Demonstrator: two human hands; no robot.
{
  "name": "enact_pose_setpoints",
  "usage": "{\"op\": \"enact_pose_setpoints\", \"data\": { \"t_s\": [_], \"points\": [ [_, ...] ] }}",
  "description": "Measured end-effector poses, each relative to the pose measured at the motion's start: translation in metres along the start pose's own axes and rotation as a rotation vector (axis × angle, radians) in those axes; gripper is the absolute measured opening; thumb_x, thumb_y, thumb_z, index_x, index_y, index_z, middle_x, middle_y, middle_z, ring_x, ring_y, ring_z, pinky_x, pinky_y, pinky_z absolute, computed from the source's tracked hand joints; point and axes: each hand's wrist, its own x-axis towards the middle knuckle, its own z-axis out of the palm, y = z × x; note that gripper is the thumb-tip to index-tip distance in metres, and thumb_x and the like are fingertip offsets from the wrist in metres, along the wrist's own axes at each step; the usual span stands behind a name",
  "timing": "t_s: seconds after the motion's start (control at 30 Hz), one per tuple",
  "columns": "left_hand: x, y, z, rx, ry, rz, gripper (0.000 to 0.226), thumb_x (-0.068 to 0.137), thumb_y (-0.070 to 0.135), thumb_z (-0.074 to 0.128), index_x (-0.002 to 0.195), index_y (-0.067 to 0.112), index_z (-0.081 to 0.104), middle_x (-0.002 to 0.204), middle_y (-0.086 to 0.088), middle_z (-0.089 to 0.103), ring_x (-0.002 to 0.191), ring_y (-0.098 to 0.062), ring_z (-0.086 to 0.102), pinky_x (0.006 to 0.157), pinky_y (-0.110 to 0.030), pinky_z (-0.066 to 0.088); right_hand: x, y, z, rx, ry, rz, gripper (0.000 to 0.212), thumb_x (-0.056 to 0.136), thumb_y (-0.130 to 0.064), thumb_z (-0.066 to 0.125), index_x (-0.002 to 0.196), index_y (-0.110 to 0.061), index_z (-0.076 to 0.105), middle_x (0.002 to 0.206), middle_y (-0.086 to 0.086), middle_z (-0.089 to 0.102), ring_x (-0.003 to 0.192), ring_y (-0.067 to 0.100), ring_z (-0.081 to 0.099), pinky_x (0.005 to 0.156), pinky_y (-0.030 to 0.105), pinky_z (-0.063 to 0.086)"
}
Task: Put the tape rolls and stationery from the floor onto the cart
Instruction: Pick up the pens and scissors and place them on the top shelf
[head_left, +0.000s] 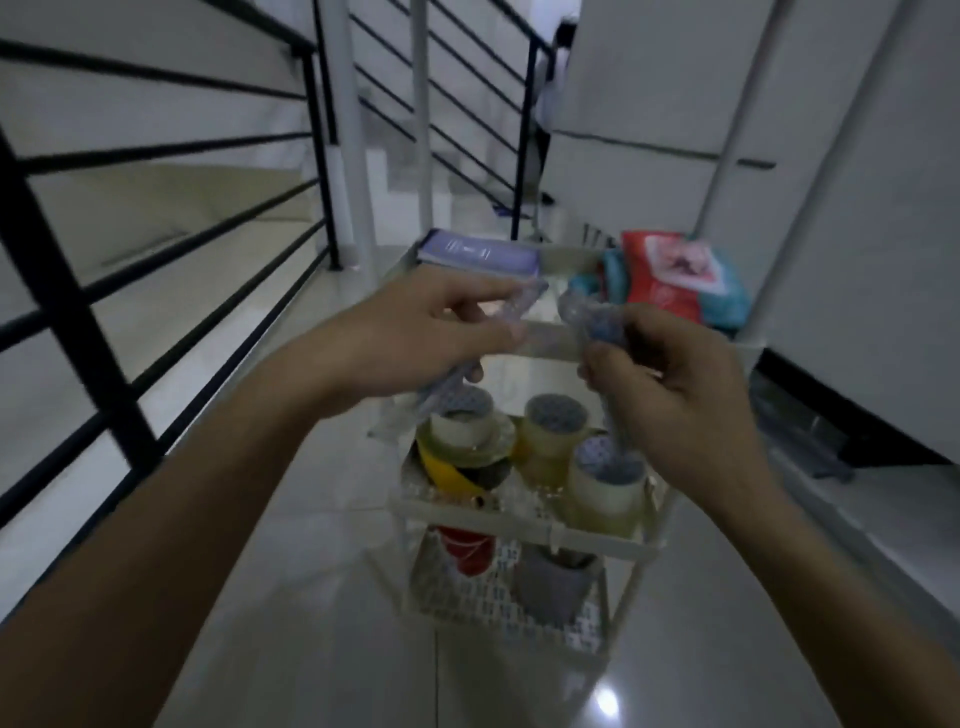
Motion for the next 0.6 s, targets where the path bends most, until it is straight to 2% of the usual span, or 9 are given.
{"op": "enact_pose_setpoints", "data": {
  "t_s": [0.07,0.17,0.27,0.33,0.4,0.47,0.53,0.6],
  "points": [
    [0.020,0.017,-0.008,0.036,0.091,0.005,0.048,0.093,0.043,0.070,0.138,0.029,0.063,0.080,0.001,0.074,0.067,-0.007,0.073,0.064,-0.018,0.057,0.022,-0.015,-0.013,-0.057,0.057,-0.051,0.012,0.095,-0.021,0.064,0.093,-0.014,0.074,0.079,0.010,0.066,0.072,0.022,0.062,0.061,0.039,0.049],
    [0.049,0.024,-0.008,0.079,0.217,-0.012,0.045,0.081,0.050,0.079,0.120,0.032,0.067,0.094,-0.001,0.073,0.082,-0.020,0.073,0.080,-0.040,0.061,0.051,-0.031,-0.025,-0.146,0.139,-0.102,0.015,0.092,-0.026,0.067,0.101,-0.020,0.077,0.082,0.006,0.058,0.072,0.014,0.056,0.063,0.028,0.044],
    [0.082,0.029,-0.001,0.117,0.241,-0.041,0.035,0.078,0.048,0.082,0.102,0.028,0.066,0.101,-0.001,0.068,0.090,-0.021,0.067,0.070,-0.033,0.051,0.076,-0.041,-0.034,-0.172,0.187,-0.103,0.018,0.093,-0.029,0.068,0.107,-0.021,0.076,0.082,0.003,0.060,0.067,0.008,0.055,0.063,0.024,0.043],
    [0.102,0.031,0.005,0.139,0.219,-0.095,0.034,0.079,0.045,0.084,0.098,0.024,0.066,0.098,0.001,0.064,0.084,-0.015,0.062,0.061,-0.026,0.044,0.090,-0.044,-0.037,-0.184,0.204,-0.112,0.012,0.092,-0.029,0.068,0.101,-0.023,0.073,0.084,0.005,0.063,0.067,0.012,0.061,0.064,0.033,0.050],
    [0.117,0.029,0.015,0.158,0.192,-0.132,0.034,0.081,0.039,0.084,0.098,0.016,0.066,0.088,0.004,0.060,0.073,-0.008,0.057,0.060,-0.026,0.045,0.100,-0.042,-0.038,-0.219,0.221,-0.104,0.016,0.090,-0.028,0.068,0.103,-0.021,0.074,0.090,0.006,0.068,0.071,0.015,0.068,0.067,0.039,0.057],
    [0.126,0.024,0.027,0.209,0.169,-0.152,0.032,0.084,0.035,0.082,0.098,0.010,0.069,0.081,0.002,0.060,0.068,-0.010,0.057,0.065,-0.028,0.049,0.103,-0.036,-0.037,-0.279,0.226,-0.087,0.022,0.090,-0.024,0.070,0.111,-0.021,0.076,0.098,0.003,0.070,0.078,0.011,0.070,0.072,0.033,0.059],
    [0.131,0.020,0.036,0.242,0.151,-0.146,0.029,0.086,0.031,0.081,0.101,0.008,0.073,0.083,-0.003,0.069,0.071,-0.014,0.065,0.061,-0.025,0.052,0.100,-0.026,-0.033,-0.318,0.209,-0.063,0.027,0.091,-0.018,0.071,0.118,-0.018,0.075,0.104,0.001,0.068,0.084,0.008,0.069,0.077,0.022,0.058],
    [0.130,0.019,0.035,0.248,0.130,-0.127,0.028,0.089,0.032,0.078,0.105,0.009,0.074,0.081,-0.002,0.068,0.067,-0.012,0.064,0.056,-0.023,0.051,0.095,-0.014,-0.030,-0.316,0.169,-0.029,0.028,0.092,-0.015,0.069,0.120,-0.016,0.075,0.108,0.002,0.066,0.089,0.010,0.068,0.080,0.021,0.059]
  ]
}}
